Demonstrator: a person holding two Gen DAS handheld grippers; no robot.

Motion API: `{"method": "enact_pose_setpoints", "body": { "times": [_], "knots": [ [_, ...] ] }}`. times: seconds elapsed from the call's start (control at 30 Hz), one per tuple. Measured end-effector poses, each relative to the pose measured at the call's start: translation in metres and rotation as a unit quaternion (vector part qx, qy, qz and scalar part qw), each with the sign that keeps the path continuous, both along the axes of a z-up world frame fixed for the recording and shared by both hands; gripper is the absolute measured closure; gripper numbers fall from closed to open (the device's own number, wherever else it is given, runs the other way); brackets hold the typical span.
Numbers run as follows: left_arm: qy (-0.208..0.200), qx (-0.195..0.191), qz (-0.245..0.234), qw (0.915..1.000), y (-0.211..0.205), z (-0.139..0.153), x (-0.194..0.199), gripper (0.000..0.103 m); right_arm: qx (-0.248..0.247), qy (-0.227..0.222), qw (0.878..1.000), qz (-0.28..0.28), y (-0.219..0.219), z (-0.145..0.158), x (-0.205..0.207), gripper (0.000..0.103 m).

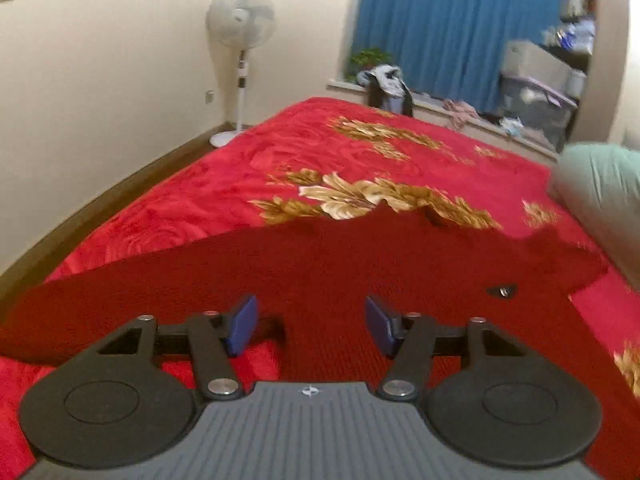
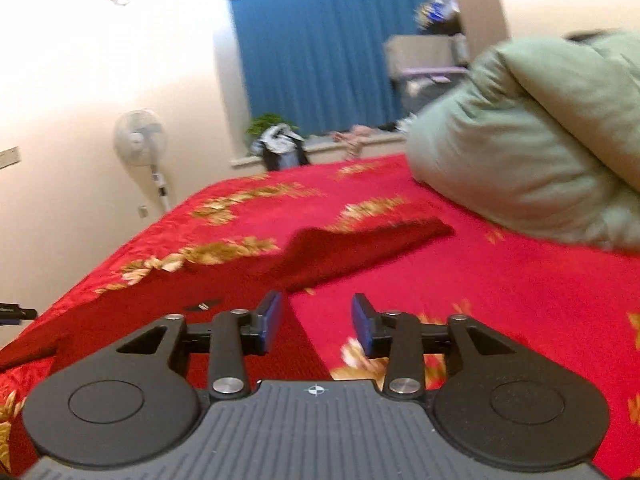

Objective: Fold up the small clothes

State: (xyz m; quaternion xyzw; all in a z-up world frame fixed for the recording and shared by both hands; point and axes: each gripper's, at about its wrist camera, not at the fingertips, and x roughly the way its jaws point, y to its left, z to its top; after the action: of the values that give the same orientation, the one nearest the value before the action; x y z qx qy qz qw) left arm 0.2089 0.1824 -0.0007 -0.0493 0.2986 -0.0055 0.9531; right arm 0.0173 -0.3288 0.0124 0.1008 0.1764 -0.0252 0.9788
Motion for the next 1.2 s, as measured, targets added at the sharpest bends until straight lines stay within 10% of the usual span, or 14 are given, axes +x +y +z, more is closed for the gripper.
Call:
{"method": "enact_pose_setpoints", "body": {
  "times": [0.23,0.43,0.9,1.0,1.2],
  "knots": [
    [0.003,0.009,0.072,0.9973,0.039,-0.004,0.005,0.051,-0.012,-0.021,0.997,0.069,0.032,0.030,0.082,0.059],
    [0.041,0.006,0.149,0.9880,0.081,-0.013,0.007,0.051,-0.016,0.010,0.994,0.109,0.060,-0.011,0.136,0.059],
    [0.080,-0.040,0.239,0.9669,0.125,-0.025,0.020,0.050,-0.034,0.219,0.966,0.136,0.090,-0.105,0.172,0.059],
    [0.086,-0.107,0.272,0.9526,0.146,-0.030,0.021,0.043,-0.011,0.268,0.957,0.112,0.086,-0.127,0.177,0.059],
    [0.102,-0.239,0.360,0.8960,0.196,-0.049,0.005,0.042,-0.010,0.274,0.955,0.116,0.089,-0.120,0.179,0.058]
  ]
}}
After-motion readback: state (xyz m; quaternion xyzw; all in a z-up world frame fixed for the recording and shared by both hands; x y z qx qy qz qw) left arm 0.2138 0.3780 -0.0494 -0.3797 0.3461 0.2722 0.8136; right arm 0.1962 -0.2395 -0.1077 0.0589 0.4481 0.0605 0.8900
